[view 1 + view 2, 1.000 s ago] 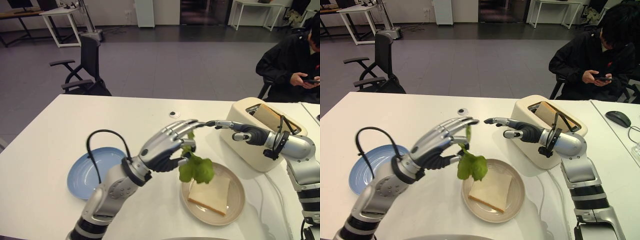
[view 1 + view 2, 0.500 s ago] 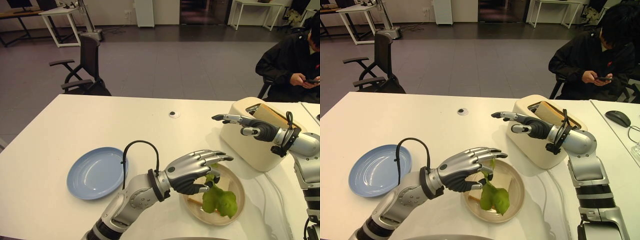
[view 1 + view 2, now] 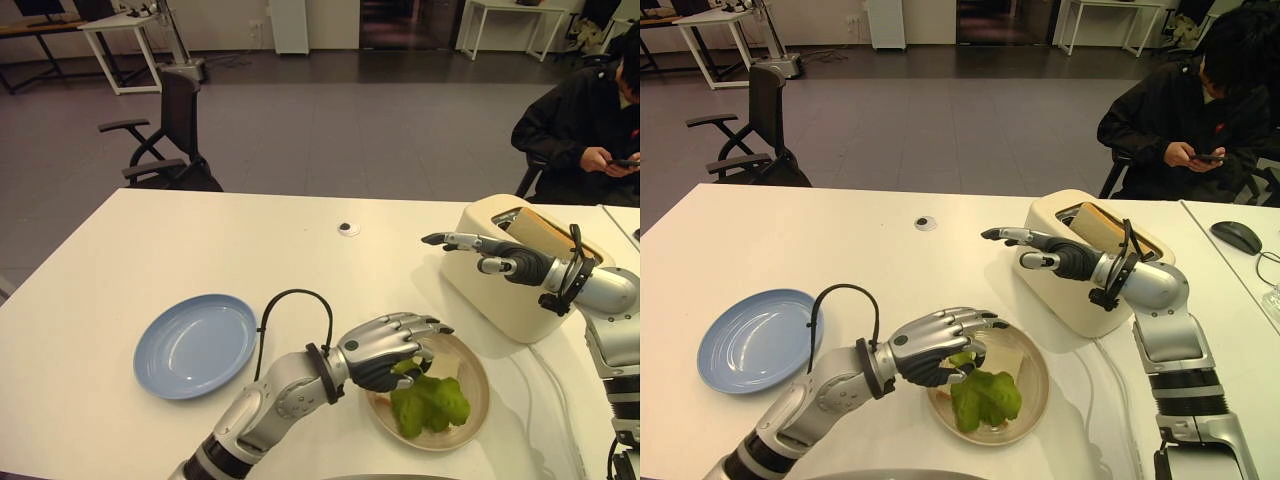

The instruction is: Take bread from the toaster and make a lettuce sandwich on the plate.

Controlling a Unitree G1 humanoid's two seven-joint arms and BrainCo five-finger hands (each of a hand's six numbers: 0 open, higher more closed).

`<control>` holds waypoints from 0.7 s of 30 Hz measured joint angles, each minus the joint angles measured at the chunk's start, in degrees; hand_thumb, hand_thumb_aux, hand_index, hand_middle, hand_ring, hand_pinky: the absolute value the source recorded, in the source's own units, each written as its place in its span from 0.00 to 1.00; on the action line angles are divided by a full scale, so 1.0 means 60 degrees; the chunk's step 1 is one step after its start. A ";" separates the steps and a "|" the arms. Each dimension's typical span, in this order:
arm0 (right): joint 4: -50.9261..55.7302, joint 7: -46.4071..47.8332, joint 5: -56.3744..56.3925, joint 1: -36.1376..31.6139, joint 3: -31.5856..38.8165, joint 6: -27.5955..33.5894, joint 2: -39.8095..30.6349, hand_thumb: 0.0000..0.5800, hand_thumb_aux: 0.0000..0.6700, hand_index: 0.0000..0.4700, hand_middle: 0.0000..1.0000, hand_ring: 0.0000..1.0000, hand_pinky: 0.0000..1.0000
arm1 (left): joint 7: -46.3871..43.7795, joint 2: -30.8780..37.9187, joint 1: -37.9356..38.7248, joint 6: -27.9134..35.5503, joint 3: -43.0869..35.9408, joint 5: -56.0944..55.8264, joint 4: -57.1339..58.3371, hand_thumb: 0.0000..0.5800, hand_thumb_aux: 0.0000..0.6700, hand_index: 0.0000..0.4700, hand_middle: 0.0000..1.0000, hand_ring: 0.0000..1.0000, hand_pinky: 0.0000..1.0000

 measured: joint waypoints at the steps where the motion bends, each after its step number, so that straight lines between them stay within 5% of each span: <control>1: 0.0020 0.0001 -0.0008 0.0000 0.0003 -0.0035 0.0000 0.00 0.00 0.00 0.00 0.00 0.00 | 0.0084 -0.0069 -0.0108 0.0017 -0.0035 0.0119 0.0180 1.00 1.00 1.00 0.00 0.00 0.00; 10: 0.0082 -0.0047 -0.0069 0.0003 0.0022 -0.0183 -0.0002 0.00 0.00 0.00 0.00 0.00 0.00 | 0.1020 -0.0651 -0.0725 0.0039 -0.0259 0.0547 0.1716 1.00 1.00 1.00 0.00 0.00 0.00; 11: 0.0050 -0.0061 -0.0120 0.0007 0.0023 -0.0189 -0.0002 0.00 0.00 0.00 0.00 0.00 0.00 | 0.1071 -0.0674 -0.0763 0.0045 -0.0285 0.0582 0.1828 0.86 0.63 0.63 0.00 0.00 0.00; 12: 0.0025 -0.0071 -0.0164 0.0011 0.0031 -0.0207 -0.0002 0.00 0.00 0.00 0.00 0.00 0.00 | 0.1136 -0.0677 -0.0774 0.0063 -0.0301 0.0646 0.1906 0.00 0.00 0.00 0.00 0.00 0.00; 21: -0.0611 -0.1455 -0.1691 0.0569 -0.0114 -0.0732 -0.0010 0.00 0.00 0.00 0.00 0.00 0.00 | 0.1804 -0.0737 -0.0872 0.0280 -0.0053 0.0661 0.2040 0.00 0.00 0.00 0.00 0.00 0.00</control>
